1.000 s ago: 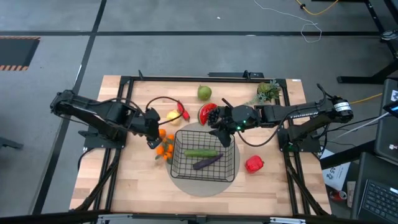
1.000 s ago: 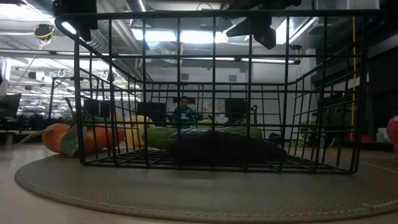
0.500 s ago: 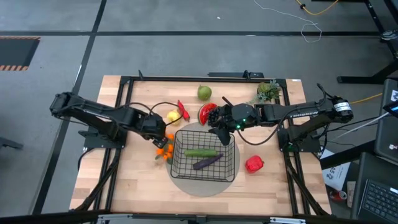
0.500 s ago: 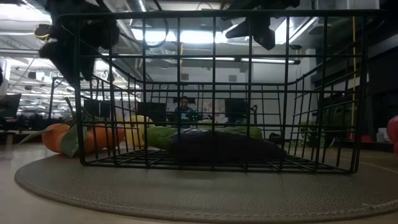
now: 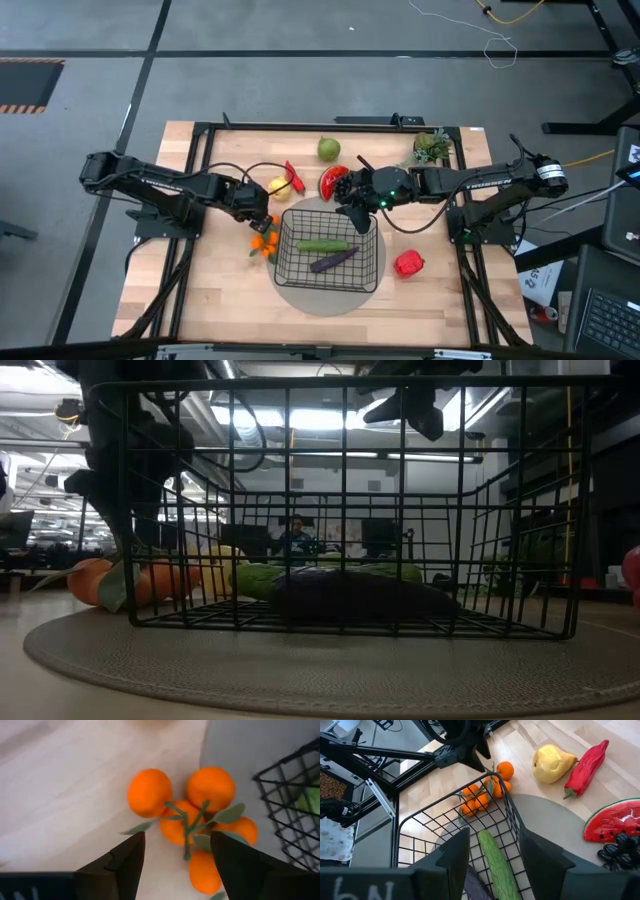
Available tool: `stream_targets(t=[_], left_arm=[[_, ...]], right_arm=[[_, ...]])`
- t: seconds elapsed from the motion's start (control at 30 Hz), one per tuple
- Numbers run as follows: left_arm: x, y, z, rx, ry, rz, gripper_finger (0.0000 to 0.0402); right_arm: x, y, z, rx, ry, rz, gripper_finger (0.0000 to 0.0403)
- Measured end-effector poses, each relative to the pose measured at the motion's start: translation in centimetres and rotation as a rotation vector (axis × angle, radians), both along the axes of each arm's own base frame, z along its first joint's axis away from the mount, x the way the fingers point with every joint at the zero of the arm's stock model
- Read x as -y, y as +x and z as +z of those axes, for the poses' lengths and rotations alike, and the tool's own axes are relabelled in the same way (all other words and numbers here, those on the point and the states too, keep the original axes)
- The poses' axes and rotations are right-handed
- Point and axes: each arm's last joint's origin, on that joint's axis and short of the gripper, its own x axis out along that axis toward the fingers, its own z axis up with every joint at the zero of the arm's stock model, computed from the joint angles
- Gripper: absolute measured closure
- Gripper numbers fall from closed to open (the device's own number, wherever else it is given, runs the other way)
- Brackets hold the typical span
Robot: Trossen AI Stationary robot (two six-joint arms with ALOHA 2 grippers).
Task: Build produce basket
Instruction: Put the top oranges tangerines into the black wire basket
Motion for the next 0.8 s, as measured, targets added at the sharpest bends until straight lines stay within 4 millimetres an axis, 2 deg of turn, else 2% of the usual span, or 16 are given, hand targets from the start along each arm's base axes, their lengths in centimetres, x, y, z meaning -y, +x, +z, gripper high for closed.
stream_targets(t=[0.2, 0.53, 0.8], left_arm=[[0.0, 0.4, -0.8, 0.078, -0.013, -0.001, 0.0182], [-0.1, 0.1, -1.5, 0.068, 0.008, 0.008, 0.0184], [0.0, 0.5, -2.1, 0.041, 0.030, -0.046, 0.0204]], right_arm=[[0.0, 0.0, 0.0, 0.000, -0.006, 0.003, 0.0231], [0.0, 0.0, 0.0, 0.000, -0.006, 0.002, 0.0231], [0.0, 0.0, 0.0, 0.001, -0.006, 0.001, 0.0231]])
